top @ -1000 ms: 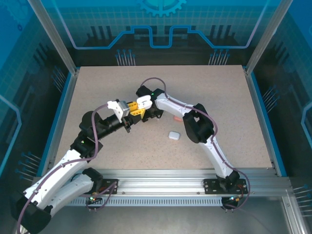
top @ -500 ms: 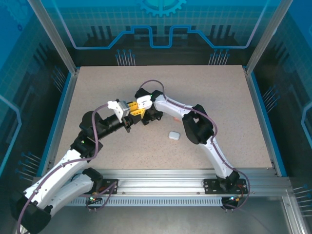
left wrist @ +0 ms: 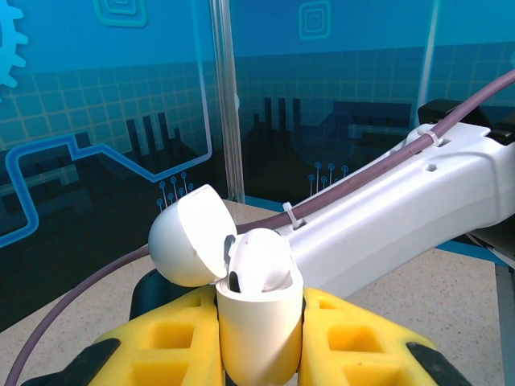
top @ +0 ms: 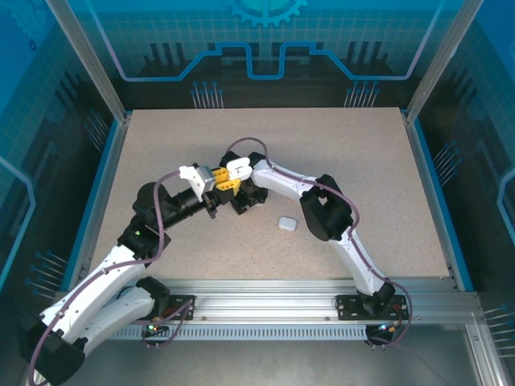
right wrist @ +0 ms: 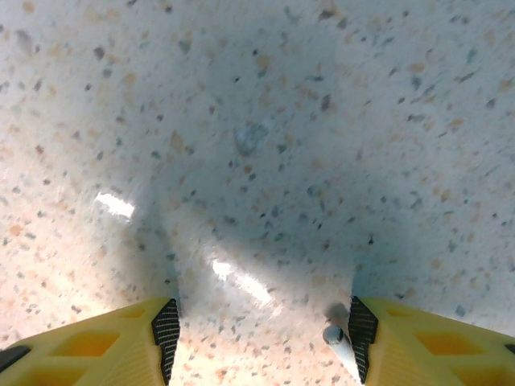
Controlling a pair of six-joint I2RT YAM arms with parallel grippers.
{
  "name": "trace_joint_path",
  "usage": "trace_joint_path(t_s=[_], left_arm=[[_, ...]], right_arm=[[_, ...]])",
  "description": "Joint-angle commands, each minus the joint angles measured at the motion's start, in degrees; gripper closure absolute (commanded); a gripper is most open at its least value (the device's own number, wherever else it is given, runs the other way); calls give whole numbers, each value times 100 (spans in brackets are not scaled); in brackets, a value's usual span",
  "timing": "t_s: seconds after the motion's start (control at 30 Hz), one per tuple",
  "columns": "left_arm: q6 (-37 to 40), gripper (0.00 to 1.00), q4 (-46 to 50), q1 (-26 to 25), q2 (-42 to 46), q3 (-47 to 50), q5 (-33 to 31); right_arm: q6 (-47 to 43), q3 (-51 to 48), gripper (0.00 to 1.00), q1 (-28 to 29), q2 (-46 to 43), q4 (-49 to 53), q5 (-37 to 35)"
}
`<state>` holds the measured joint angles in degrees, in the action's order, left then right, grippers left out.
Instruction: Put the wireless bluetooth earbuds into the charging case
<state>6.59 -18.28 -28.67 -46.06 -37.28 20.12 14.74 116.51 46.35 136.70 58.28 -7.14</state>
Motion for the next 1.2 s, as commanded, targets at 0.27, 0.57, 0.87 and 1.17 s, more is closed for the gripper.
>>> trace_joint_path(t_s=[0.27, 0.57, 0.87, 1.17], left_arm=[[130, 97, -62, -25, 54, 19, -96], [137, 97, -61, -21, 71, 30, -104], [123, 97, -73, -25, 22, 28, -105], [138, 97, -56, -24, 92, 60, -99]], right_arm=[[-146, 43, 40, 199, -127, 456, -41], [-130, -262, 40, 189, -251, 463, -61], [-151, -690, 40, 156, -711, 384, -148], [-244, -1356, 40, 42, -1448, -321, 286]])
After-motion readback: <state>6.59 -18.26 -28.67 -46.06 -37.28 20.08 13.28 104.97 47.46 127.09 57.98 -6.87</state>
